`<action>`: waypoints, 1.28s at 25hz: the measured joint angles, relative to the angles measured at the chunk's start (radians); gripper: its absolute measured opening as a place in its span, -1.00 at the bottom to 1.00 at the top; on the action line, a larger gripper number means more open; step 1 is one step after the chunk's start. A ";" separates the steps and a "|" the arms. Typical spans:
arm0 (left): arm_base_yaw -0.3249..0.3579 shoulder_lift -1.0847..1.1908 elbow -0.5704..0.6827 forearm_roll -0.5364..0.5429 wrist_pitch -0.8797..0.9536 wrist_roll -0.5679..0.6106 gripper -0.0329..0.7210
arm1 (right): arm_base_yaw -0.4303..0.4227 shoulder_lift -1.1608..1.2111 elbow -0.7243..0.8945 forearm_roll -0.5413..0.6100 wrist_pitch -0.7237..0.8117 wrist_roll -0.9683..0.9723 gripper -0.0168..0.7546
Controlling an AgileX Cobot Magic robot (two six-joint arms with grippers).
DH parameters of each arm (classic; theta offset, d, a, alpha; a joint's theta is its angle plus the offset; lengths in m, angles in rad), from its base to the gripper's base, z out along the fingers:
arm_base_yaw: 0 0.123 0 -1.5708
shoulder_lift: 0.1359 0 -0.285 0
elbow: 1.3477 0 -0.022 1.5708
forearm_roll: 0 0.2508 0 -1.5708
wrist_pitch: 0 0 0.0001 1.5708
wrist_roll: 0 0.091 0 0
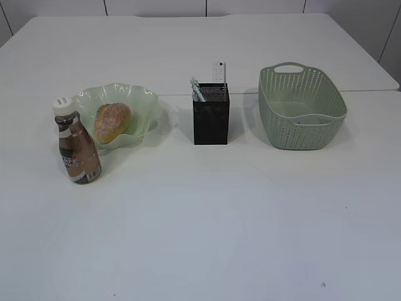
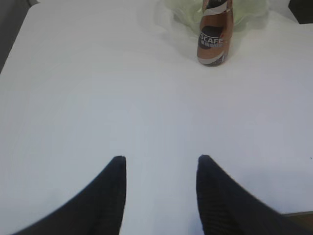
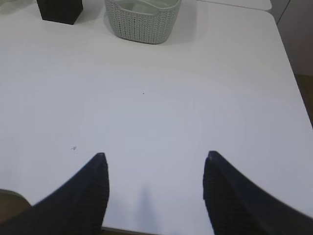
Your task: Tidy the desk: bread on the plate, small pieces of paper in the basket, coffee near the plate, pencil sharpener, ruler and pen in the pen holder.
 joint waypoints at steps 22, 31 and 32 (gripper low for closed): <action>-0.010 0.000 0.000 0.000 0.000 0.000 -0.05 | 0.000 0.000 0.000 0.000 0.000 0.001 0.29; -0.010 0.000 0.000 0.000 0.000 0.000 -0.06 | 0.000 0.000 0.000 0.000 0.000 0.003 0.29; -0.010 0.000 0.000 0.000 0.000 0.000 -0.07 | 0.000 0.000 0.000 0.000 0.000 0.003 0.29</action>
